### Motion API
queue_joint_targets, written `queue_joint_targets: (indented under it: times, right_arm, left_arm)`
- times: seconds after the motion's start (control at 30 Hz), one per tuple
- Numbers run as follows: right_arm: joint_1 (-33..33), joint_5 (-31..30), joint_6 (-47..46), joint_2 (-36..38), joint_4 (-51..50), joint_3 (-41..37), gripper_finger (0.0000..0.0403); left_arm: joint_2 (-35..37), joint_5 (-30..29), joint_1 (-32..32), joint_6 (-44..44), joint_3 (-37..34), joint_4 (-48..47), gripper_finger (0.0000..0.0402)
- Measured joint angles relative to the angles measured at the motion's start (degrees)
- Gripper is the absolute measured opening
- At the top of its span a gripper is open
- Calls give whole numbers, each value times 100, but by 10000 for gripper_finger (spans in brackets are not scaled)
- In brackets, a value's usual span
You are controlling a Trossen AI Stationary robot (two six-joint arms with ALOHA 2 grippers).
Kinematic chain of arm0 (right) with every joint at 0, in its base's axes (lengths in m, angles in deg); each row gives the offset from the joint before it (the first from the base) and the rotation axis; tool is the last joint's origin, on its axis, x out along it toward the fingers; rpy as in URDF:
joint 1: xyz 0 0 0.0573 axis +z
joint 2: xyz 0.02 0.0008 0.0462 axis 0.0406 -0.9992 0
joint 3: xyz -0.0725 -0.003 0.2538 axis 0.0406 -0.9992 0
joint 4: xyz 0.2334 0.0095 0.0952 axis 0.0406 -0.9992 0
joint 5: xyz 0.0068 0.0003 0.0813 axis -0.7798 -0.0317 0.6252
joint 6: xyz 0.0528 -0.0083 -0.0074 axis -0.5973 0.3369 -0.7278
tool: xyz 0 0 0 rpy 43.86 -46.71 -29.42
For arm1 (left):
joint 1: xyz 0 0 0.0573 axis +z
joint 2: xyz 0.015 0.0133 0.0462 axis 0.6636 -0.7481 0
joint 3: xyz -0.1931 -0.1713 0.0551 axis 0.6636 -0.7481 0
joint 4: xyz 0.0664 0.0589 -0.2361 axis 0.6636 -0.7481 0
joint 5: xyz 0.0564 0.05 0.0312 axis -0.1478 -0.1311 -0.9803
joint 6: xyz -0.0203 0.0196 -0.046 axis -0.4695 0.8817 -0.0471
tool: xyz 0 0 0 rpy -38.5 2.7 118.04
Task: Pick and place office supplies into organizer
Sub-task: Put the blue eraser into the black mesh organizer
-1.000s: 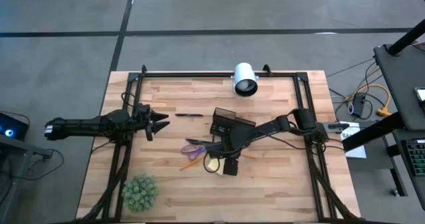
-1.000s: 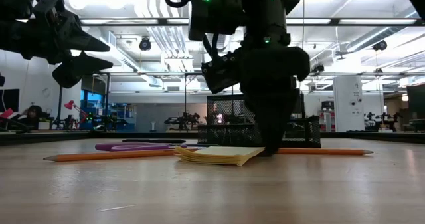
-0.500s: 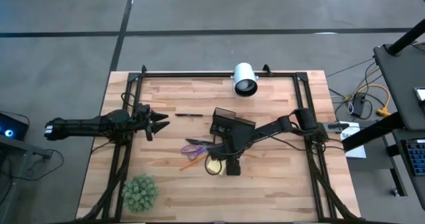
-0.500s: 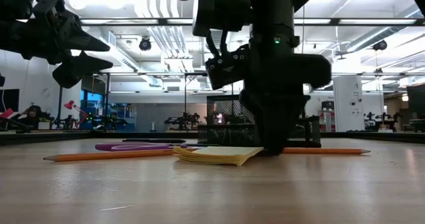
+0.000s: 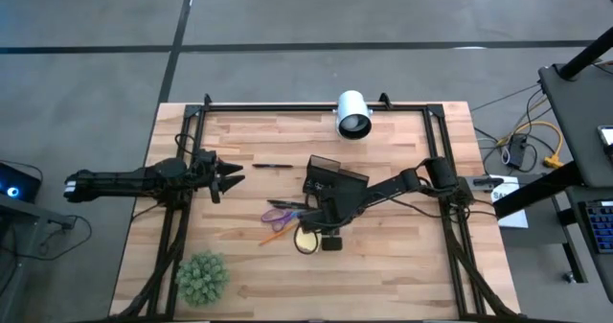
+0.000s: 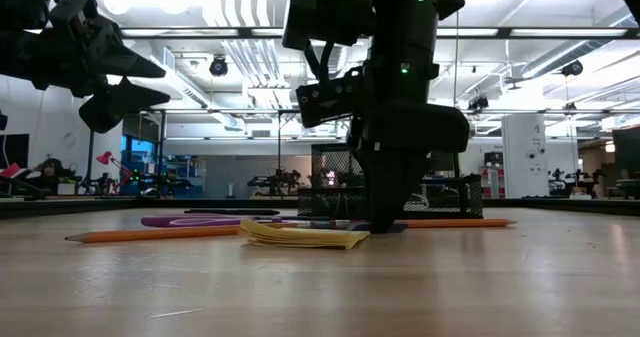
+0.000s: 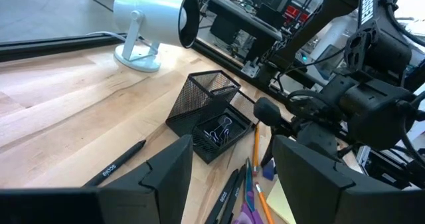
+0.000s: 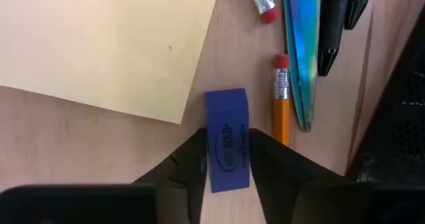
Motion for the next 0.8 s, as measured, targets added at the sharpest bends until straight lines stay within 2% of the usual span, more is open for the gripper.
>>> queue_joint_targets:
  times: [0.23,0.47,0.7,0.8]
  right_arm:
    - [9,0,7,-1,-63,1,65]
    - [-2,186,1,-23,-395,329,59]
    - [0,113,-171,15,-998,1314,59]
    - [-41,-458,-448,15,-1364,1858,58]
  left_arm:
    - [-2,-2,0,0,0,4,195]
    - [2,0,2,0,16,7,195]
    - [4,0,0,0,56,9,195]
    - [0,-1,2,1,86,10,195]
